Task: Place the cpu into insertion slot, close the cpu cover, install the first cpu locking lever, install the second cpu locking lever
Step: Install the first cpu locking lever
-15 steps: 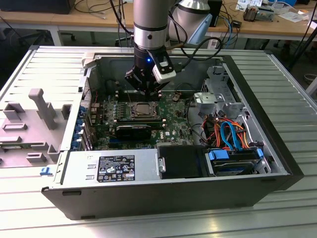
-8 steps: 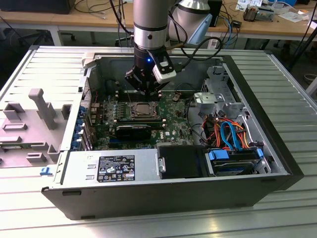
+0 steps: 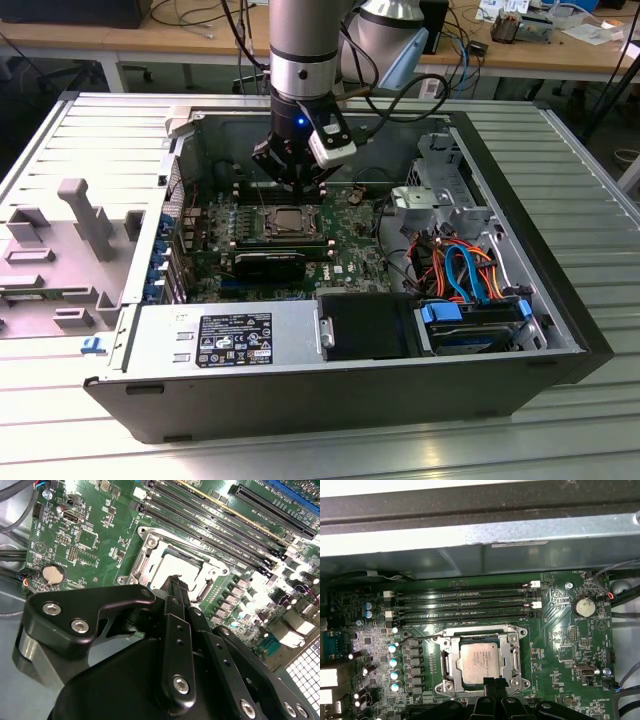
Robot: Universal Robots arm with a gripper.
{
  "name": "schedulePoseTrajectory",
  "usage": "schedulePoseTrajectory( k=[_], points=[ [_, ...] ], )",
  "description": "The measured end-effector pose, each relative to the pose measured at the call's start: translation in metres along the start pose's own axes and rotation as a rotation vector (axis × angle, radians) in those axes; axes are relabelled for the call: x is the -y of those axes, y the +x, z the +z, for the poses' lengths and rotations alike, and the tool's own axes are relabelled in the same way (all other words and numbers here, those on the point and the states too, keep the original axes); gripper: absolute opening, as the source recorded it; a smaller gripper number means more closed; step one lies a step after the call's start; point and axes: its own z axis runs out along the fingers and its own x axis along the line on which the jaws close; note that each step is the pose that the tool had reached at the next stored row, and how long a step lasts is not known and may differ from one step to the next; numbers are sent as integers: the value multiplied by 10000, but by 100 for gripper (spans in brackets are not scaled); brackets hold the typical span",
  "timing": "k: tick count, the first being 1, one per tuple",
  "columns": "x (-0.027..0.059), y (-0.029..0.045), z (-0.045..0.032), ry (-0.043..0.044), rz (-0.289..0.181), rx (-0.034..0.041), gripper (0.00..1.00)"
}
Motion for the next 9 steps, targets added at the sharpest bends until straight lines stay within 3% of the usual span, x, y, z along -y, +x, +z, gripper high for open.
schedulePoseTrajectory(
  k=[9],
  points=[
    [0, 0, 0, 0, -95, 4, 11]
  ],
)
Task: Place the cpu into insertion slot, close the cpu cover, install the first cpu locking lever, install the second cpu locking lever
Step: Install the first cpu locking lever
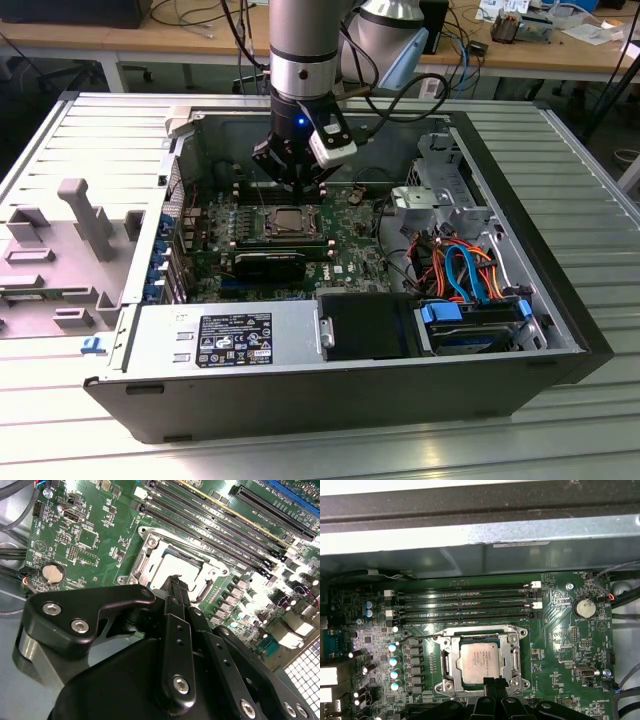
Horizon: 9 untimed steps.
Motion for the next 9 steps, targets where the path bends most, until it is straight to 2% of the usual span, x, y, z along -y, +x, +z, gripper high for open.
schedulePoseTrajectory(
  k=[9],
  points=[
    [0, 0, 0, 0, -95, 3, 11]
  ],
)
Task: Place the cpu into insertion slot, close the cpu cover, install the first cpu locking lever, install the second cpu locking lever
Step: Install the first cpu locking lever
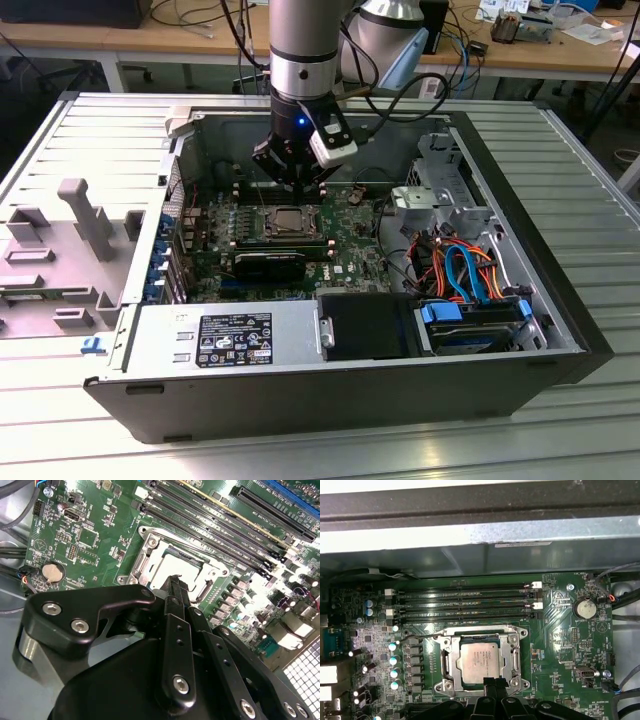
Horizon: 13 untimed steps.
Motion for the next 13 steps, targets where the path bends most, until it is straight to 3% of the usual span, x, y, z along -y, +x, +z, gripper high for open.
schedulePoseTrajectory(
  k=[13],
  points=[
    [0, 0, 0, 1, -121, 5, 11]
  ],
)
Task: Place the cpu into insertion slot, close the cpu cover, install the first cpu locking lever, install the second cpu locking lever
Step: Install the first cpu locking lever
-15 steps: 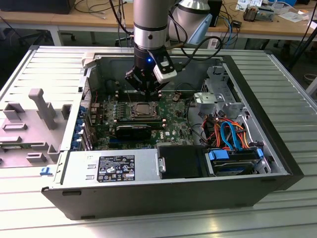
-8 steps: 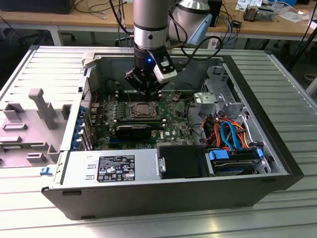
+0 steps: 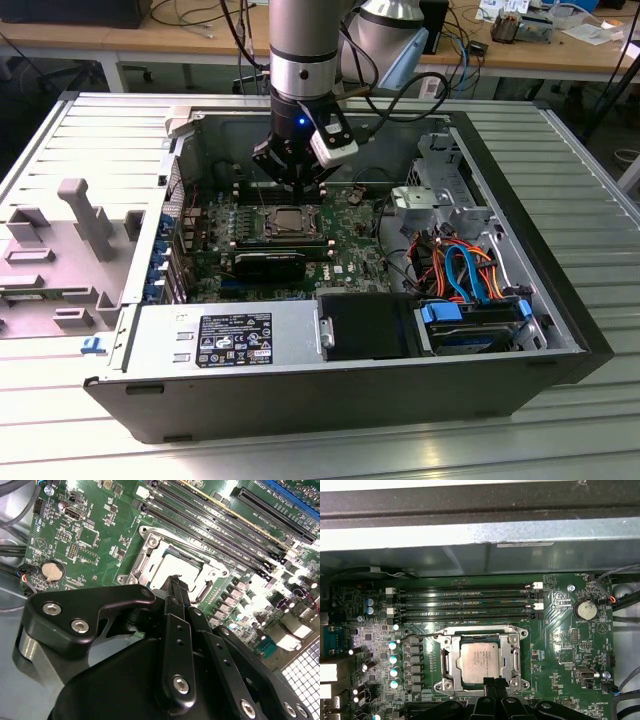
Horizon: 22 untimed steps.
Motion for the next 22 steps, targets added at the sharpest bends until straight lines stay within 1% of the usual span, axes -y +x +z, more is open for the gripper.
schedulePoseTrajectory(
  k=[22],
  points=[
    [0, 0, 0, 0, -196, 8, 11]
  ],
)
